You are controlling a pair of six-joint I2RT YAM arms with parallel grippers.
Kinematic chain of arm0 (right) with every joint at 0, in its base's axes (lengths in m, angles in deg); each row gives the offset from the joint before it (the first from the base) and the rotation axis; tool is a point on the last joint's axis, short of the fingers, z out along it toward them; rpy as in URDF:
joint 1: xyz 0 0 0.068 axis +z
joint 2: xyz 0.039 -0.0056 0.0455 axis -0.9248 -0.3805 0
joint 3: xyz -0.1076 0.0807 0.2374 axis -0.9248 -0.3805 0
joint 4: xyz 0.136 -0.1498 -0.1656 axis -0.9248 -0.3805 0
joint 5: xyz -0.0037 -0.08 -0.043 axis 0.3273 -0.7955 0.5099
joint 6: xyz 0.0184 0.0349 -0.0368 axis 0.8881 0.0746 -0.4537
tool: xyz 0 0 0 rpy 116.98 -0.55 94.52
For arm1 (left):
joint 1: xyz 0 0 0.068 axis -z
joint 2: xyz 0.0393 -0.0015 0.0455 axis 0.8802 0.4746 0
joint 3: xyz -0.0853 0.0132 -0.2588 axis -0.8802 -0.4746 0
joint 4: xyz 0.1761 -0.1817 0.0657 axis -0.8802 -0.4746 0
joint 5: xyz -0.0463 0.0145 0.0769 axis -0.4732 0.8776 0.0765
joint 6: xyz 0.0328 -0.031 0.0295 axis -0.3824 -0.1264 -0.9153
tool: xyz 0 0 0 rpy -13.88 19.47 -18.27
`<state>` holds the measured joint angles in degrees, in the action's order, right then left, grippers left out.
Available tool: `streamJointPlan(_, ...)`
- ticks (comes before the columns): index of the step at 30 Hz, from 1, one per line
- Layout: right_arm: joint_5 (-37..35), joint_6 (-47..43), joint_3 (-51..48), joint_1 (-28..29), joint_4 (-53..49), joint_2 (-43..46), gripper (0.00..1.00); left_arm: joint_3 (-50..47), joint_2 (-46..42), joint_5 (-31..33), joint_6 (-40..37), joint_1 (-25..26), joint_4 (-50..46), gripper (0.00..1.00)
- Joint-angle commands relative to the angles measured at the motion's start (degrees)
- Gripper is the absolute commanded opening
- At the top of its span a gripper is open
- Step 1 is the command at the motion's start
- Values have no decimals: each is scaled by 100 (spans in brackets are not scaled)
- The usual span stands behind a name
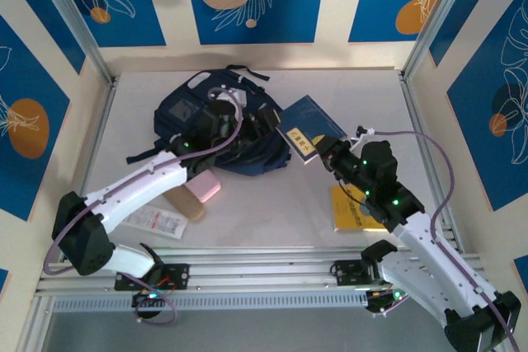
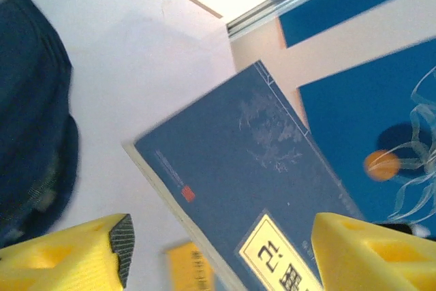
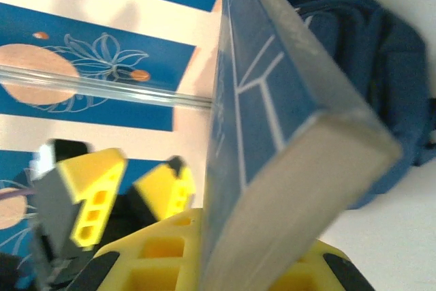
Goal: Pack the student bag
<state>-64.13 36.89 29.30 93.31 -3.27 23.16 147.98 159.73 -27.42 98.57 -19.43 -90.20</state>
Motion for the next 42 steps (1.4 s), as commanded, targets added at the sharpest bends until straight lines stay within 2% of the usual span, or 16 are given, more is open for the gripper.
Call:
streamJointPlan(1,251,-688,241,-343,-955,155,0,1006,374,148,-1878,-220,-1772,74)
streamJointPlan(4,612,-1111,206,-474,-1032,245,0,1834,1089,-81,-2540,-529,-2646,75)
streamJointPlan(7,579,-1524,380,-447,-1373,308,0,2191,1661,-857,-3100,-1009,-2825,76)
streamJointPlan(9,988,-1753,391,-467,-1192,357,0,2638,2186,-1347,-3476,-1325,-3090,76)
streamJointPlan(12,1787,-1761,326,-519,-729,417,0,3663,3173,-1619,-3969,-1571,-3954,75)
streamJointPlan(15,1992,-1668,294,-537,-598,540,0,4246,3829,-1662,-4238,-1707,-4271,73)
streamJointPlan(21,2229,-1817,355,-657,-911,733,0,4940,4550,-1681,-4572,-1798,-4608,69)
streamJointPlan(25,2355,-1769,260,-865,-1007,929,0,5068,4814,-1837,-4686,-1800,-4759,65)
streamJointPlan(30,2957,-1349,112,-1289,-615,1002,0,4904,4925,-1695,-4722,-1796,-4715,65)
streamJointPlan(37,3031,-1300,92,-1343,-546,985,0,4531,4884,-2044,-4663,-1794,-4500,64)
streamJointPlan(42,3039,-1216,-13,-1342,-468,955,0,4260,4842,-2573,-4515,-1786,-4235,53)
